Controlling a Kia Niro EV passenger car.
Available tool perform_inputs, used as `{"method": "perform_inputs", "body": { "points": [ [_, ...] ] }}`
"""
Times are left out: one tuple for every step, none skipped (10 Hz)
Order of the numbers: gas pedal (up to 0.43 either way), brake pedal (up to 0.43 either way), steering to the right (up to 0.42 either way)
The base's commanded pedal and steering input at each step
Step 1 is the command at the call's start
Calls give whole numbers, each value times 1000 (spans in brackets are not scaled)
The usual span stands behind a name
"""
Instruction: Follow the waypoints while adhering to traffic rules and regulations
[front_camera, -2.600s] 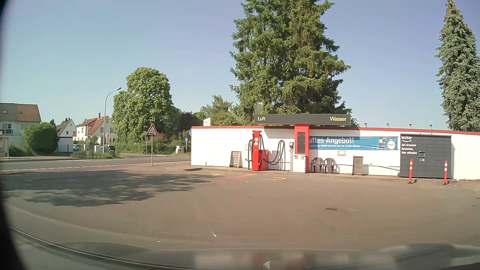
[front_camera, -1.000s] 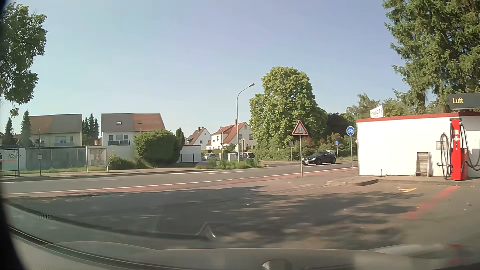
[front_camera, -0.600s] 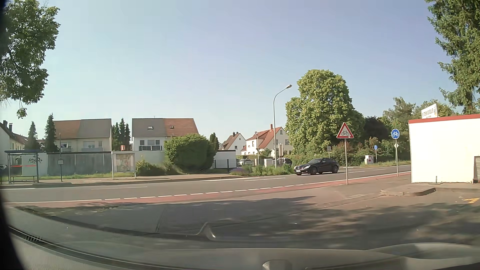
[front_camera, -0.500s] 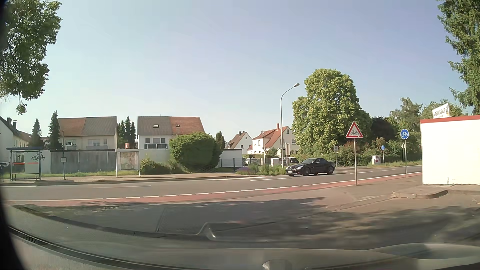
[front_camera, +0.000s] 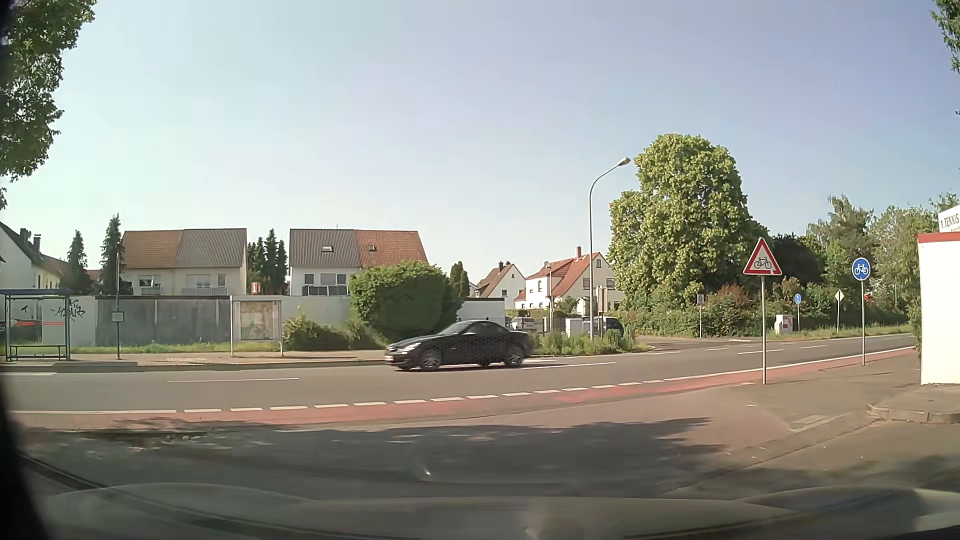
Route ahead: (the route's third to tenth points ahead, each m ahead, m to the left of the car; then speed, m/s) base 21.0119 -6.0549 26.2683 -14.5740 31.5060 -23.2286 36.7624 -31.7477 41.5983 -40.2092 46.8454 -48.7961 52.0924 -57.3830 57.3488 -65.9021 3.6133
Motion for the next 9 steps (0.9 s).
{"method": "perform_inputs", "body": {
  "points": [
    [0,195,7],
    [0,201,7],
    [0,201,7],
    [0,207,5],
    [0,213,5],
    [0,220,5],
    [0,220,4],
    [0,226,7],
    [0,232,5]
  ]
}}
